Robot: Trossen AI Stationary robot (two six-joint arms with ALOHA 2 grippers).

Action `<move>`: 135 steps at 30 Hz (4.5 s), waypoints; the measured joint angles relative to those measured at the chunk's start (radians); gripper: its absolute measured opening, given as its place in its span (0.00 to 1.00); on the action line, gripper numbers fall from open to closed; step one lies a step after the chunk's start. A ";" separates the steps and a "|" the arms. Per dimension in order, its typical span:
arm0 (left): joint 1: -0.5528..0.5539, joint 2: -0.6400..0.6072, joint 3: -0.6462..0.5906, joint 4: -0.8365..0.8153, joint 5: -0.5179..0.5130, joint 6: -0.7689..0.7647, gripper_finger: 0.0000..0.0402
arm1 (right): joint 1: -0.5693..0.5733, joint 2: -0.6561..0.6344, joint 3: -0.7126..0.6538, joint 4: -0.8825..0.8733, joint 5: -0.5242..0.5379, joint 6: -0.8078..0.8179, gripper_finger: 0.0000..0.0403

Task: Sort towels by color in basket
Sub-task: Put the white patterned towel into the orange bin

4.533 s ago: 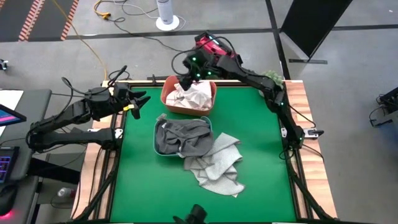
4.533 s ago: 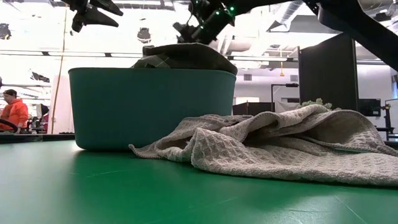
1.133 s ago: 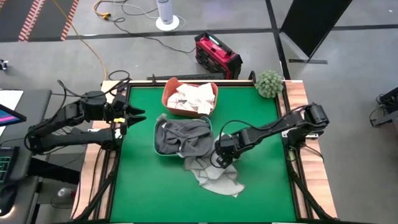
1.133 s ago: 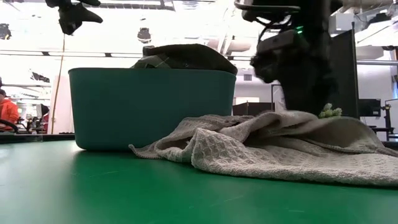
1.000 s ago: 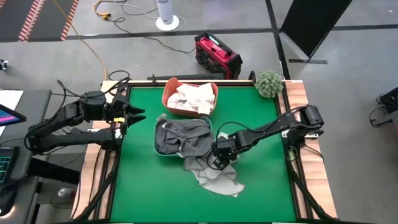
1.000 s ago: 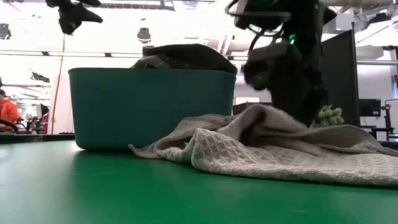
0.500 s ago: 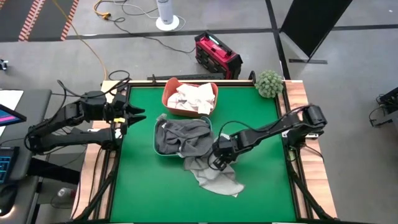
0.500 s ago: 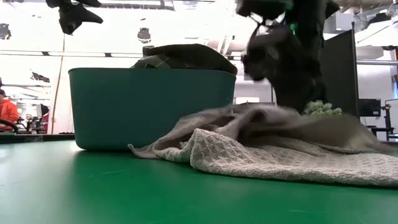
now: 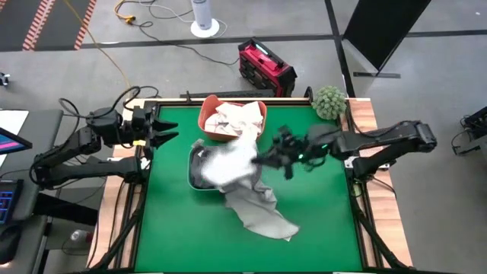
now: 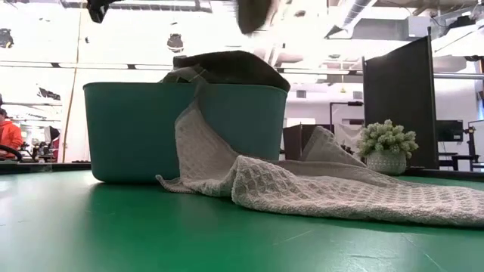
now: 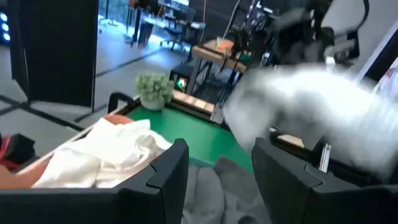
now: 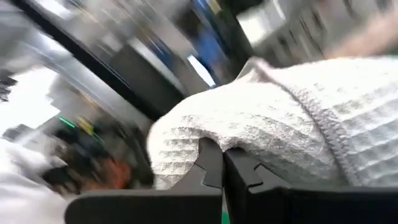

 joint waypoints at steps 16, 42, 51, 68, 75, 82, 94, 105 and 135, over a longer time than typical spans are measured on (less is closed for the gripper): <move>0.000 0.000 0.000 0.041 -0.191 -0.003 0.42 | -0.339 0.112 0.002 0.260 0.068 -0.141 0.05; 0.000 0.000 0.000 0.005 -0.228 -0.050 0.42 | -0.519 0.635 0.427 -0.715 0.006 -0.360 0.04; 0.000 0.000 0.000 -0.005 -0.257 -0.047 0.42 | -0.491 0.633 0.498 -0.879 0.160 -0.607 0.05; 0.000 -0.003 0.000 -0.005 -0.257 -0.050 0.42 | -0.488 0.627 0.821 -1.157 0.024 -0.610 0.56; 0.000 -0.003 0.000 -0.005 -0.256 -0.073 0.42 | -0.505 0.676 0.842 -0.878 0.046 -0.677 0.60; 0.000 -0.003 0.000 -0.047 -0.255 -0.099 0.42 | -0.542 0.893 0.840 -0.964 0.049 -0.701 0.54; 0.000 -0.003 0.000 -0.056 -0.255 -0.110 0.42 | -0.538 0.890 0.869 -1.031 0.018 -0.674 0.47; 0.000 -0.003 0.000 -0.109 -0.251 -0.088 0.42 | -0.484 0.622 0.945 -1.234 0.022 -0.619 0.48; 0.000 -0.002 0.000 -0.188 0.021 -0.066 0.42 | 0.227 0.838 0.872 -1.530 0.190 0.255 0.59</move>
